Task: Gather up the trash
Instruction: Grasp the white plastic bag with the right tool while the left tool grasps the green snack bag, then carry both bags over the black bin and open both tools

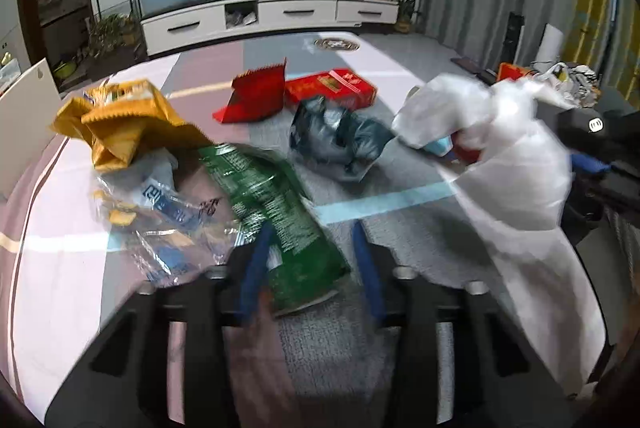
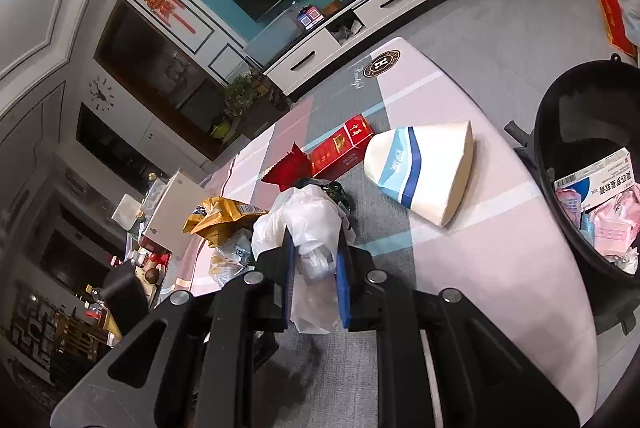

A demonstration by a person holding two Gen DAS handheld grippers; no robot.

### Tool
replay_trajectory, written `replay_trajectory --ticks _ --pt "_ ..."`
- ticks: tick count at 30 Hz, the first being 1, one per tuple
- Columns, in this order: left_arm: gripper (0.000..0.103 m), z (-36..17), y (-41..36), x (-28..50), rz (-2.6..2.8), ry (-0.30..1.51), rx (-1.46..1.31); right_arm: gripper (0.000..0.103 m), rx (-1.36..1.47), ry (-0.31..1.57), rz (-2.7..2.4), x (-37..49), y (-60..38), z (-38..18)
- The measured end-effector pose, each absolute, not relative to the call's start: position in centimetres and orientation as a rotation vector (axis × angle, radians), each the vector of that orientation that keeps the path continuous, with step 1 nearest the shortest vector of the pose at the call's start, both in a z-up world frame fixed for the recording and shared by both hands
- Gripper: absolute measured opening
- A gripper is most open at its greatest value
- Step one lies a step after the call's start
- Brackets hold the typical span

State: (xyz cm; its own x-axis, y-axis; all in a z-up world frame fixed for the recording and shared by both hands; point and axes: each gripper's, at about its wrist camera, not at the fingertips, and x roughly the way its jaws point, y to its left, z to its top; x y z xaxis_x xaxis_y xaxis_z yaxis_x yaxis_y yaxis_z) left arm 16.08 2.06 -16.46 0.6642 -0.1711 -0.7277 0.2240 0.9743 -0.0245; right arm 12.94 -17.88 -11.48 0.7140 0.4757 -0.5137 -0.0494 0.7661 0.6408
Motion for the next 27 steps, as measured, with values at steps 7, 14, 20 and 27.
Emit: replay_trajectory --ticks 7,14,20,27 --pt "0.003 -15.6 4.8 15.2 -0.252 0.804 -0.076 0.019 0.642 0.719 0.291 12.8 -19.1 -11.4" --pt "0.003 -13.1 6.5 13.0 -0.31 0.705 -0.169 0.019 0.632 0.699 0.293 12.3 -19.3 -11.1" --pt "0.003 -11.7 6.5 11.7 -0.354 0.65 -0.192 0.019 0.592 0.688 0.261 11.8 -19.8 -11.0" --pt "0.003 -9.9 3.8 10.3 -0.452 0.601 -0.157 0.019 0.574 0.621 0.205 10.1 -22.3 -10.0"
